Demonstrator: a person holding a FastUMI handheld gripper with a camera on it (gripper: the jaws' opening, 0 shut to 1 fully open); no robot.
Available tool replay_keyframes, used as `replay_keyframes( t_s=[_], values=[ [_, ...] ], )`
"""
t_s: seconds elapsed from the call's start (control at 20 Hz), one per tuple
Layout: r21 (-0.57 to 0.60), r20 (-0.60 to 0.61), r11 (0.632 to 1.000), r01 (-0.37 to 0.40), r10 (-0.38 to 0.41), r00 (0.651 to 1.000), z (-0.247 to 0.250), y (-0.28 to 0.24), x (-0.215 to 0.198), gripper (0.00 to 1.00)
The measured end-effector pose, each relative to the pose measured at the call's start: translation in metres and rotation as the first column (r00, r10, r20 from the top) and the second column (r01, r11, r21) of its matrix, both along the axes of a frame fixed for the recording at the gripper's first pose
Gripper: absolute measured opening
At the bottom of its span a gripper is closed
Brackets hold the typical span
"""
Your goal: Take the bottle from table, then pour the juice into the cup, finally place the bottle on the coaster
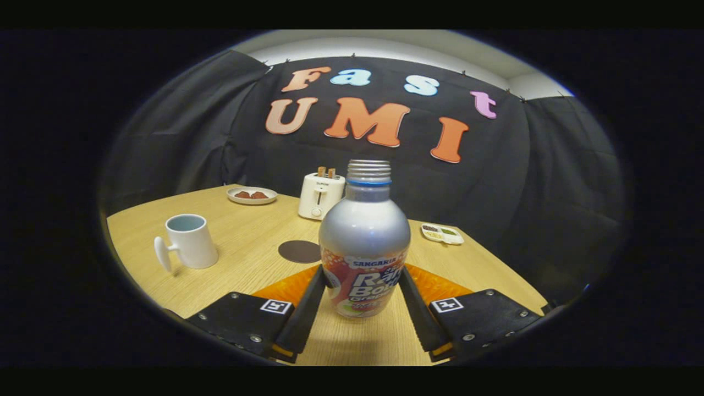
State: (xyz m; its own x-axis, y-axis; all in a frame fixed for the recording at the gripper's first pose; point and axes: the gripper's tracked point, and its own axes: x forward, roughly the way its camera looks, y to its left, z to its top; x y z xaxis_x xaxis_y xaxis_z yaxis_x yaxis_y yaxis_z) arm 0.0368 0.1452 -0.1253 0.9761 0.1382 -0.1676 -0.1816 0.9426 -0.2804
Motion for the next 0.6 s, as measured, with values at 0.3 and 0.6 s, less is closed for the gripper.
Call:
replay_keyframes(
  t_s=[0.3, 0.6],
  values=[
    [-0.133, 0.047, 0.991, -0.035, 0.041, 0.998, 0.016, 0.037, -0.006, 0.77],
    [-0.227, 0.054, 0.970, -0.091, 0.106, 0.993, 0.020, 0.080, -0.011, 0.77]
  ],
)
